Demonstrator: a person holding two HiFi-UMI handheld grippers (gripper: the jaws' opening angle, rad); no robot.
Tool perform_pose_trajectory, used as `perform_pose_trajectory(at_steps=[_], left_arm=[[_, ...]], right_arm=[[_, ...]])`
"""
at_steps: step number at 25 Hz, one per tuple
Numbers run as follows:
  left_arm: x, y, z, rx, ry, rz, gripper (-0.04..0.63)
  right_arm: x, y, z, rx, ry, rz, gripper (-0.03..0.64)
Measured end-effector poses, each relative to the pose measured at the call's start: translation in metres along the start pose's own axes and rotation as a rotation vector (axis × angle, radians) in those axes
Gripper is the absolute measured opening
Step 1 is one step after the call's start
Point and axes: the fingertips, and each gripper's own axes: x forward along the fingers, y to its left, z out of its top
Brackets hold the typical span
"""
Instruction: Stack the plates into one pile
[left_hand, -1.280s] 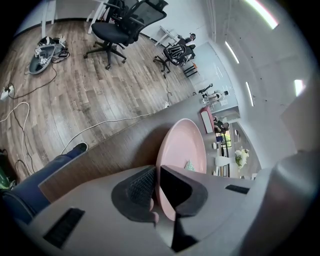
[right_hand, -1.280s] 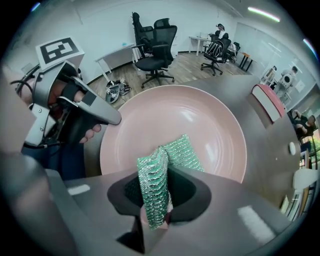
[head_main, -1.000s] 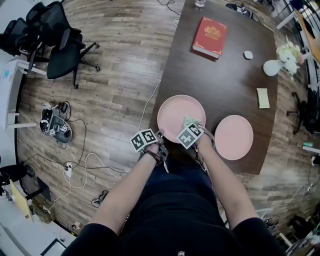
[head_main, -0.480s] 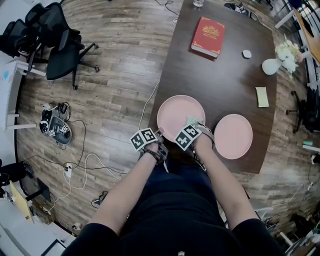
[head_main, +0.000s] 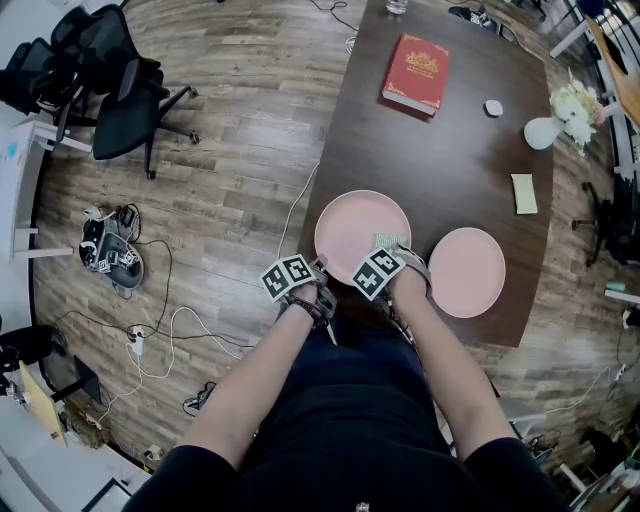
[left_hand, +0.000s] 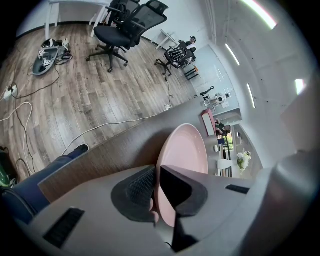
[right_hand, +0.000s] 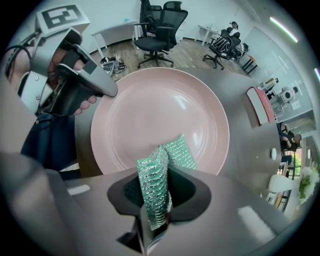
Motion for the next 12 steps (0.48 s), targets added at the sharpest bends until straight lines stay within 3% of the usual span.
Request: perform_pose_trajectory(at_steps=[12], left_arm=[[0.0012, -0.0017, 0.0011, 0.030, 0.016, -0.015, 0.028]], right_arm=[[0.0041, 0.0037, 0.0049, 0.053, -0.040, 0.065, 0.087]])
